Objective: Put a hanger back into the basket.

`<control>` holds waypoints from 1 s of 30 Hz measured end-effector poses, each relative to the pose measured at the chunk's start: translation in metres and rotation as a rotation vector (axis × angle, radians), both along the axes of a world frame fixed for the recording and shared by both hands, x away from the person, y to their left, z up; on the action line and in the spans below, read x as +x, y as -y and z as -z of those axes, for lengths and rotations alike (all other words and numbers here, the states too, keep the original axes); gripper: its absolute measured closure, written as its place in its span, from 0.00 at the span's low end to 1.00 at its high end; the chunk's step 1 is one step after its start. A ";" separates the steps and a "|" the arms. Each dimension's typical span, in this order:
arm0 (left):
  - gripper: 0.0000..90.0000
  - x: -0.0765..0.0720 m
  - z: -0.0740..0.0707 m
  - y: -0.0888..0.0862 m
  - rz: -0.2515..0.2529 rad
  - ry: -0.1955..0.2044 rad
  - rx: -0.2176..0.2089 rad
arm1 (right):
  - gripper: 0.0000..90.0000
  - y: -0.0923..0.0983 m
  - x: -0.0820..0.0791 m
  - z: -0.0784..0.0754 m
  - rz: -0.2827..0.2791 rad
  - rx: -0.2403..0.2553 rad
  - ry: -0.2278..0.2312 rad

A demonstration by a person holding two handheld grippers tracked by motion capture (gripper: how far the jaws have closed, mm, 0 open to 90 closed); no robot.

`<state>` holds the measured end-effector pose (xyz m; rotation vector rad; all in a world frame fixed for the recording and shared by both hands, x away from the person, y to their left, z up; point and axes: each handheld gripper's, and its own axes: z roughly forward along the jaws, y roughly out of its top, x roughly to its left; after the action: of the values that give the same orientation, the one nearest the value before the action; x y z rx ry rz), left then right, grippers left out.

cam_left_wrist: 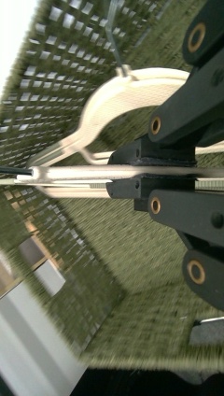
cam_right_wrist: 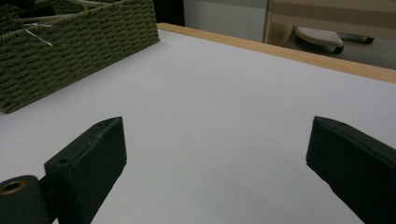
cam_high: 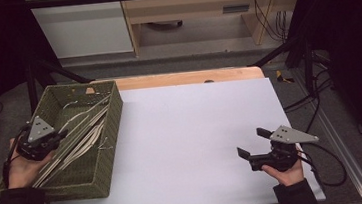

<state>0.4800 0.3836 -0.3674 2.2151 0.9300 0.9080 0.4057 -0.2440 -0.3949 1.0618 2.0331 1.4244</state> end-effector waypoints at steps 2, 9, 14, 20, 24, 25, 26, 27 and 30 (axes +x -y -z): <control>0.95 0.001 0.011 0.000 -0.005 -0.012 0.003 | 0.06 0.000 0.000 0.000 -0.001 -0.002 0.000; 0.90 0.004 0.024 0.002 0.021 -0.160 0.017 | 0.06 -0.002 0.000 0.001 -0.001 -0.003 -0.001; 0.82 0.006 0.027 0.007 0.018 -0.229 -0.017 | 0.06 -0.002 0.000 0.001 -0.005 -0.003 -0.006; 0.64 -0.001 0.009 0.007 0.036 -0.190 -0.145 | 0.06 -0.002 0.000 0.001 -0.006 -0.004 -0.002; 0.57 -0.012 -0.011 0.010 0.044 -0.121 -0.257 | 0.06 -0.002 0.000 0.001 -0.005 0.000 -0.003; 0.55 -0.015 -0.014 0.012 0.043 -0.100 -0.287 | 0.06 -0.002 0.000 0.001 -0.004 0.000 0.001; 0.52 -0.017 -0.017 0.014 0.049 -0.084 -0.303 | 0.06 -0.001 0.000 0.001 -0.005 0.000 0.002; 0.50 -0.021 -0.021 0.016 0.054 -0.063 -0.320 | 0.06 -0.001 0.000 0.000 -0.003 0.002 0.002; 0.40 -0.032 -0.028 0.027 0.070 -0.002 -0.400 | 0.05 0.000 -0.001 0.000 -0.004 0.008 0.006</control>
<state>0.4485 0.3564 -0.3398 1.8928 0.9365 0.6242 0.4051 -0.2437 -0.3947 1.0563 2.0277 1.4371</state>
